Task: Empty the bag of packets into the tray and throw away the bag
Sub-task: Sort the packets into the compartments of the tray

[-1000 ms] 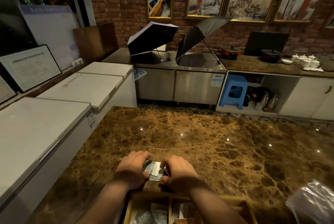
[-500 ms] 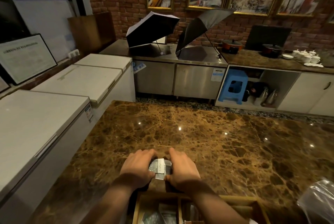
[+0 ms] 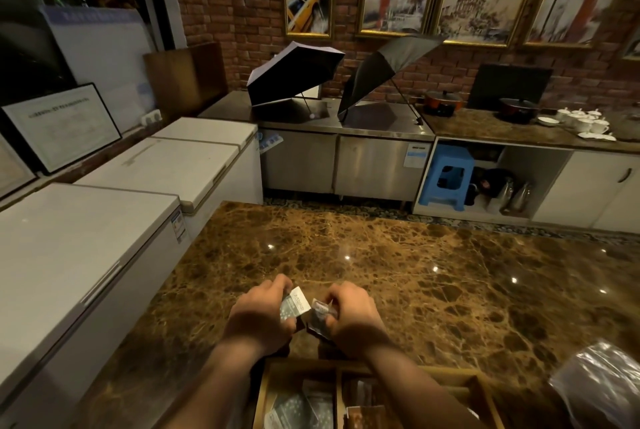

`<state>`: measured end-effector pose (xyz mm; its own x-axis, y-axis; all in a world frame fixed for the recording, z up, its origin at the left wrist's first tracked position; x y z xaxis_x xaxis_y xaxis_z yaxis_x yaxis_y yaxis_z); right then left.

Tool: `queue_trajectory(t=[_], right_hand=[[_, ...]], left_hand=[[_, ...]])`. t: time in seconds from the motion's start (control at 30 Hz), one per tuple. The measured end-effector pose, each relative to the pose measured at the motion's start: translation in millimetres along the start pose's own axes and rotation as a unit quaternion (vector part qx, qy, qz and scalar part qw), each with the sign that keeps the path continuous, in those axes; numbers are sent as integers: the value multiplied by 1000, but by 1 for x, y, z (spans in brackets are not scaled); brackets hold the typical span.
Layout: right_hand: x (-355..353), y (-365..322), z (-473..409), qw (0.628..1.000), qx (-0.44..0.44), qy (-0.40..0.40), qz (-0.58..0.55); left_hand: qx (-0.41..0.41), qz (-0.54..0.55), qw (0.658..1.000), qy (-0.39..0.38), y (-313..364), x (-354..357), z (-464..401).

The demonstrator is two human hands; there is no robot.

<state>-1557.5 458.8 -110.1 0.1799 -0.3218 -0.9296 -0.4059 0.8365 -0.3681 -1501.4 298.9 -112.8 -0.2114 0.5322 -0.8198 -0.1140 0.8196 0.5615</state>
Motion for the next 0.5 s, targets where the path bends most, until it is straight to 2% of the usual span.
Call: queue_trajectory(t=[0.17, 0.3, 0.5], right_hand=[[-27, 2, 20, 999, 12, 25, -33], [-40, 9, 37, 999, 16, 45, -12], [-47, 9, 64, 997, 6, 13, -71]], left_hand=[[-33, 19, 999, -8, 22, -17, 23], [-54, 23, 998, -20, 27, -14, 51], [1, 9, 1000, 17, 36, -11, 95]])
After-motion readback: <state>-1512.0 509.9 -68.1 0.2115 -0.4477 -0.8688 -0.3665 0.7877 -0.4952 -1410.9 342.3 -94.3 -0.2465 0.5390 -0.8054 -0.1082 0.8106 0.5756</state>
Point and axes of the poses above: each hand's wrist, its own z-axis away from the middle knuckle, its own x-axis out of the palm, y = z × x, the point moved 6 cm from there along -z, towards the middle knuckle, and after that the axes turned 11 degrees about z, right-handed, at the moved point
